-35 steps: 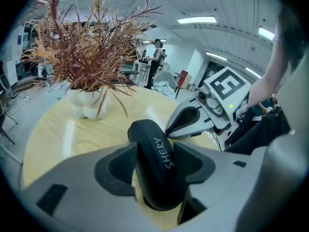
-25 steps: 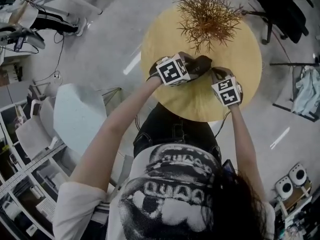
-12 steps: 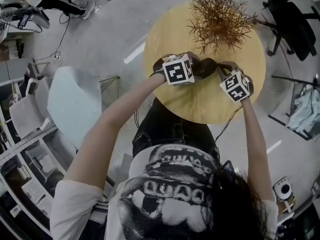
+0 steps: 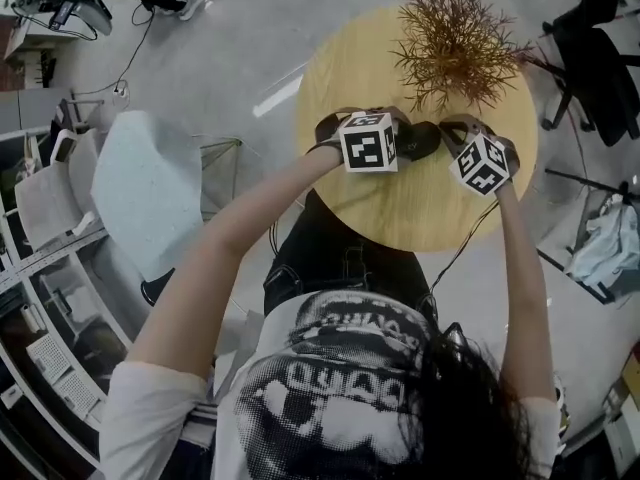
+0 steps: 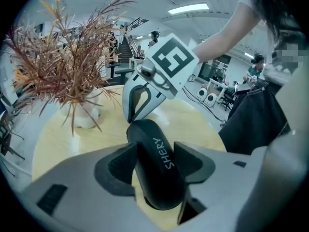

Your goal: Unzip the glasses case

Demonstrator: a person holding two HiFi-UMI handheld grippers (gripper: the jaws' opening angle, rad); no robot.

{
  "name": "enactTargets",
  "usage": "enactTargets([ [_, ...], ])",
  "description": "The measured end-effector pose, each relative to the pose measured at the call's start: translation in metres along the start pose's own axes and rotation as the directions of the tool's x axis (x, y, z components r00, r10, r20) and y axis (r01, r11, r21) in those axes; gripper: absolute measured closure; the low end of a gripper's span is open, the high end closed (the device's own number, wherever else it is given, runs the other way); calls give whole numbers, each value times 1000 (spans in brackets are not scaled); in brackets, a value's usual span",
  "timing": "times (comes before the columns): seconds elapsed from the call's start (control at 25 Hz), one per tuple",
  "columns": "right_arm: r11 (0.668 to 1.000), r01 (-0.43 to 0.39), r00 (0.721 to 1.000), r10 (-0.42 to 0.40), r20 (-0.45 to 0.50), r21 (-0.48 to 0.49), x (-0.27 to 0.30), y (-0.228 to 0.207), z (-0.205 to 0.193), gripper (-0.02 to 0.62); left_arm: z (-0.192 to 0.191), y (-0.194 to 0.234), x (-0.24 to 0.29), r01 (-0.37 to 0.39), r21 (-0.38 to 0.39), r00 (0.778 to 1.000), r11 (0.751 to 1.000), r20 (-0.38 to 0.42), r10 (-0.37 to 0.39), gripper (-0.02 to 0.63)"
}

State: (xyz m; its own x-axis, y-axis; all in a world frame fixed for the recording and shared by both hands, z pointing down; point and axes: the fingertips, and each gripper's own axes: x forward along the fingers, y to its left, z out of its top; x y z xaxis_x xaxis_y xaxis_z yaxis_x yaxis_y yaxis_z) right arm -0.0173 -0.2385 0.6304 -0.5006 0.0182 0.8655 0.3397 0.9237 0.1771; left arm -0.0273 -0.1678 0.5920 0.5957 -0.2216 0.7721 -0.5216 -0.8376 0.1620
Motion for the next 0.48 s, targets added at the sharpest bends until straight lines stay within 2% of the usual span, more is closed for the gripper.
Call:
enactTargets([
  [0.24, 998, -24, 1000, 24, -3, -57, 2, 0, 3, 592, 0, 0, -2, -6, -6, 1000, 1000, 3, 6, 359],
  [0.48, 1000, 24, 1000, -24, 20, 1, 0, 1, 3, 589, -1, 0, -3, -17, -12, 1000, 1000, 2, 17, 357],
])
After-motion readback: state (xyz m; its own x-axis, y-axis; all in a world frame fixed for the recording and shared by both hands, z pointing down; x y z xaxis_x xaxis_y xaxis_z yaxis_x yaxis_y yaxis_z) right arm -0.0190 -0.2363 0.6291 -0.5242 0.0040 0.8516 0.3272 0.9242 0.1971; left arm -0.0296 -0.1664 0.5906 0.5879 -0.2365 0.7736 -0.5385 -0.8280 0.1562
